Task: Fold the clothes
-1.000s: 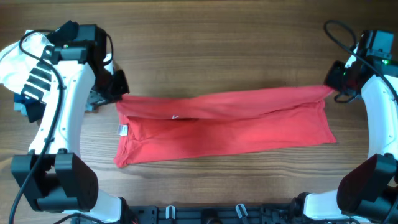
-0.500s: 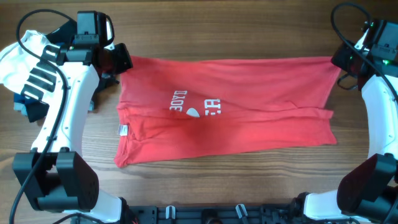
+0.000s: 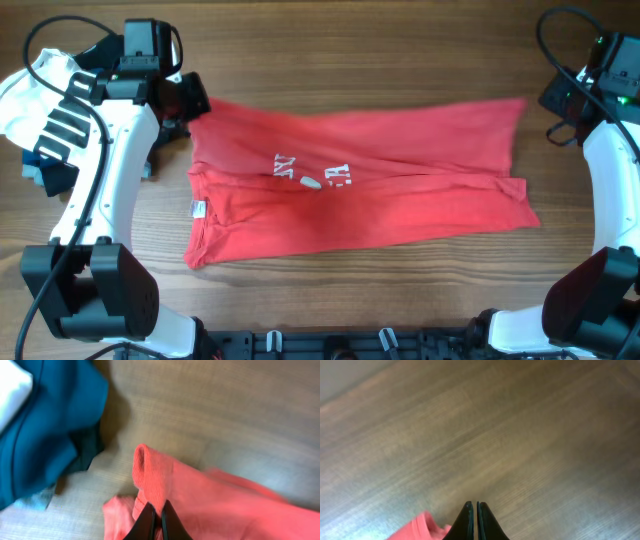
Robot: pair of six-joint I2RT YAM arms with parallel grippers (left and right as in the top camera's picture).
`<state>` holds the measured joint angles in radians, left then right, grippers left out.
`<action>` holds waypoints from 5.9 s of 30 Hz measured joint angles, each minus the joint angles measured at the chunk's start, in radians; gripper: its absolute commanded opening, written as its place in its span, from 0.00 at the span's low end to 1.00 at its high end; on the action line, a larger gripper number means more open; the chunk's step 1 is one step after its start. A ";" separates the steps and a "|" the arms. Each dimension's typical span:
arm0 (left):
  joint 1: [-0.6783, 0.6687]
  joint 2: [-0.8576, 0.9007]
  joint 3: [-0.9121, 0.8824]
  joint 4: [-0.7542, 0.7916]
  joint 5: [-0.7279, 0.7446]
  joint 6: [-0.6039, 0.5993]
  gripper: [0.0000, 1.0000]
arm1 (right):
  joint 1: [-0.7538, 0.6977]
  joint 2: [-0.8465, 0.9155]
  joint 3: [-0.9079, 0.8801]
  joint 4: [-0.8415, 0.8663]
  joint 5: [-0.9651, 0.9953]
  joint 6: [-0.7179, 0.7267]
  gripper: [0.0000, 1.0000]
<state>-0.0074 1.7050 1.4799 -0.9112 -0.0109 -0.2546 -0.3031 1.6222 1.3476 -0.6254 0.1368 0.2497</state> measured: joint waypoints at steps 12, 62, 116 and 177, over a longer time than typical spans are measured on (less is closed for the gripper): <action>0.000 0.000 -0.044 -0.196 0.029 -0.003 0.04 | -0.002 0.000 -0.001 -0.216 0.003 -0.002 0.11; 0.000 0.000 -0.099 -0.060 0.117 -0.006 0.04 | 0.159 0.460 0.004 0.180 -0.267 -0.138 0.04; 0.000 0.000 -0.215 -0.305 0.121 -0.006 0.04 | 0.050 0.102 -0.016 -0.623 0.175 0.000 0.05; -0.164 0.000 -0.215 -0.228 0.271 -0.029 0.29 | -0.063 0.085 -0.429 -0.077 -0.182 -0.162 0.04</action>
<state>-0.1711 1.7050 1.2648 -1.1389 0.2600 -0.2840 -0.3656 1.7069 0.9184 -0.7025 -0.0456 0.0879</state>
